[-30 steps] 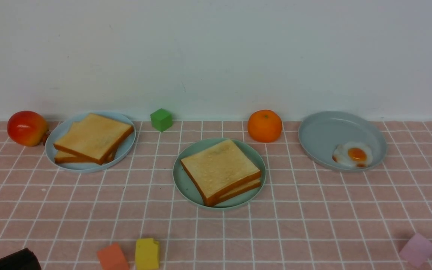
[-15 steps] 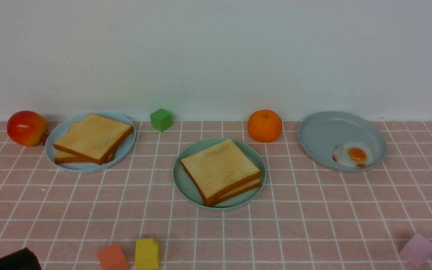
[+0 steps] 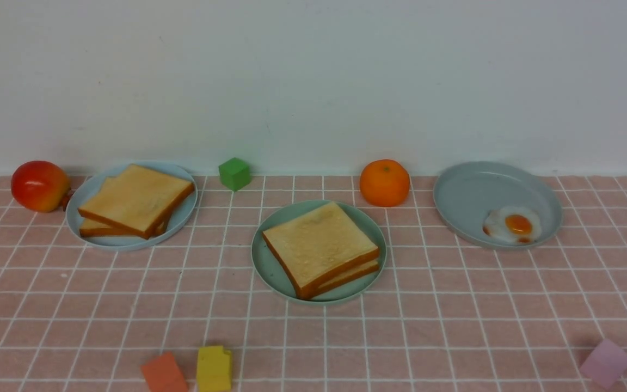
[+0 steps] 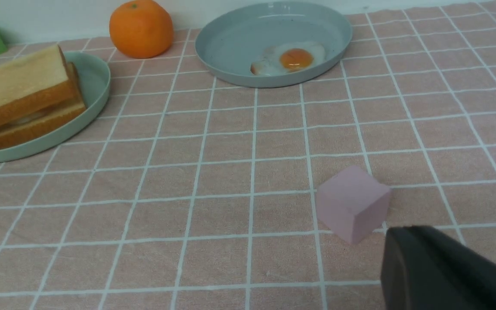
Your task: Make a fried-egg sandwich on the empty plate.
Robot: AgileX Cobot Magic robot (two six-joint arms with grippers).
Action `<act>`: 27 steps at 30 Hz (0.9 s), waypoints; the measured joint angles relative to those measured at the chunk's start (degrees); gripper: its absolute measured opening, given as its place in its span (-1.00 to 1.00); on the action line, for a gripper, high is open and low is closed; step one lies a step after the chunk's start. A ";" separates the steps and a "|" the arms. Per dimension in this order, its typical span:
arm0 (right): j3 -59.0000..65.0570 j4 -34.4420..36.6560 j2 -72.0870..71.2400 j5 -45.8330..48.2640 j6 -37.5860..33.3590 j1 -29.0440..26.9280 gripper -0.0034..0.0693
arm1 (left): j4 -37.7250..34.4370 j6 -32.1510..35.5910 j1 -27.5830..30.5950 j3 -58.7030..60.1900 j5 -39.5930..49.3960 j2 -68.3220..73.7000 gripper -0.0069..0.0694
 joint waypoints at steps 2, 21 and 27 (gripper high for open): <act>0.00 0.00 0.00 0.00 0.00 0.00 -0.88 | 0.00 -2.35 4.30 2.68 1.63 -0.34 -0.85; 0.00 -0.11 0.00 0.00 0.00 0.00 -0.84 | 1.13 -9.19 12.00 7.08 16.79 -0.34 -0.85; 0.00 -0.11 0.00 0.00 0.00 0.00 -0.82 | 1.13 -9.19 12.00 7.08 16.79 -0.34 -0.85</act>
